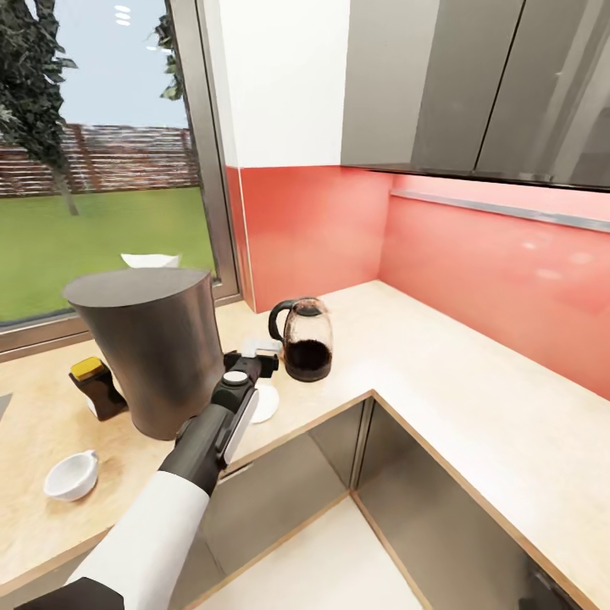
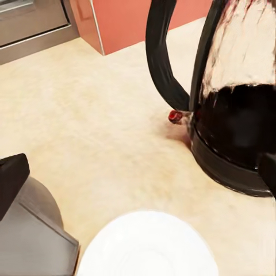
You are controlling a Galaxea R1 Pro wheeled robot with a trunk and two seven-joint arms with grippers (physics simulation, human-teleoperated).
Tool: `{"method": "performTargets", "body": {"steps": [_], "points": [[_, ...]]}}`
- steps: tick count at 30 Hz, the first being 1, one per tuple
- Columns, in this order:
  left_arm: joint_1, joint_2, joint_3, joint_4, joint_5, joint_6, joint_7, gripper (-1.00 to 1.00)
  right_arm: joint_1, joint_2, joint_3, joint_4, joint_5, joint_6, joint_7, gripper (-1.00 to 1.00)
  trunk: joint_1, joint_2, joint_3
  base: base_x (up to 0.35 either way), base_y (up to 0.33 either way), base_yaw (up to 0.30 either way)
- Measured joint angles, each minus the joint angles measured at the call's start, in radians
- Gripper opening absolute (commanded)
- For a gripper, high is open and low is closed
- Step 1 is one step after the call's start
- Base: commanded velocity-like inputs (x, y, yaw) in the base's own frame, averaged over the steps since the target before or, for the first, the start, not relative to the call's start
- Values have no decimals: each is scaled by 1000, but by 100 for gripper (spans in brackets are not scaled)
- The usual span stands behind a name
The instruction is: Set up a coffee station on the kitchen countertop: keep the coffee maker on the countertop, move the bottle of coffee from the kitchen shelf to the counter next to the coffee maker, place a paper coffee filter on top of the coffee maker, put the saucer next to the coffee maker with the coffee cup on the saucer, and place the electric kettle next to the coffee maker.
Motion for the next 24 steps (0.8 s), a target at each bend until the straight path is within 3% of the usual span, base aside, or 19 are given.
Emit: {"method": "performTargets", "body": {"steps": [11,24], "points": [[-1,0,-27,14,0,-5,-1,100,0,0,0,0,0,0,0,100,0,0,0,31,0,0],[1,1,-27,14,3,-8,1,100,0,0,0,0,0,0,0,100,0,0,0,102,0,0]]}}
